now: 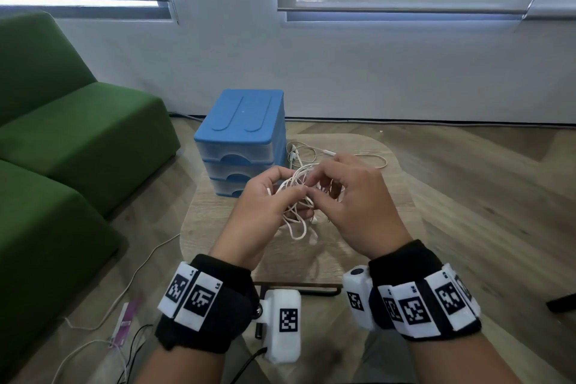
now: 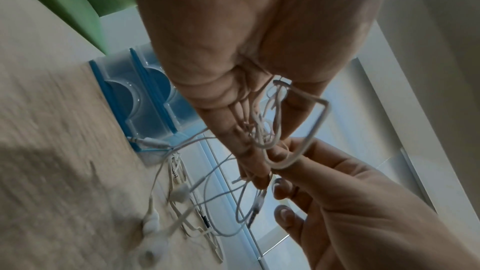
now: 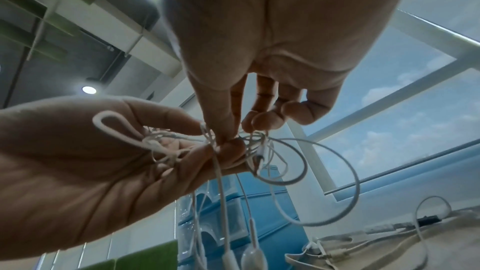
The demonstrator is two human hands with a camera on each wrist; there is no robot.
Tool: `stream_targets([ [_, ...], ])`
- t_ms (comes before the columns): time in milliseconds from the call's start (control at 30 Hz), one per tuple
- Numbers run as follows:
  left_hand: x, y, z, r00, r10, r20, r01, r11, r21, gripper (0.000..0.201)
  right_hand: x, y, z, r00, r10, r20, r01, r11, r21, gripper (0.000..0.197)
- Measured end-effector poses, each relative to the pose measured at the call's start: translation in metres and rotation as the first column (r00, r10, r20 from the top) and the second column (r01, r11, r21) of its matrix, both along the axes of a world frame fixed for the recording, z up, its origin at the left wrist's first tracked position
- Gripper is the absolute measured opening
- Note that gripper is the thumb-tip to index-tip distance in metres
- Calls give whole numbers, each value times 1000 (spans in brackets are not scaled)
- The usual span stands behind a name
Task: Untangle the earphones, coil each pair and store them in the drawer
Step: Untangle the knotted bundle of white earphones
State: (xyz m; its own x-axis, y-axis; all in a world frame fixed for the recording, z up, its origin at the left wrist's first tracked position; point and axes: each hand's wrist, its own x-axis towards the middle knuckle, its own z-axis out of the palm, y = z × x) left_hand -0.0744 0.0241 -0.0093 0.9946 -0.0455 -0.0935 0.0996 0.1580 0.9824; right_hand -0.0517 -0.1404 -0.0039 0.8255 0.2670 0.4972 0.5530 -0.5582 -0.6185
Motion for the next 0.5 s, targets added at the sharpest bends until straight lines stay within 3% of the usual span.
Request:
stream_targets([
  [233, -1, -1, 0, 998, 21, 51, -28, 988, 153, 15, -5, 0, 3, 998, -1, -62, 6, 996, 88, 12],
  [400, 1, 0, -4, 997, 73, 27, -76, 988, 134, 8, -6, -7, 9, 997, -76, -10, 77, 988, 132, 13],
  [500, 1, -1, -2, 995, 99, 24, -102, 987, 126, 8, -7, -13, 16, 998, -35, -47, 43, 982, 182, 17],
])
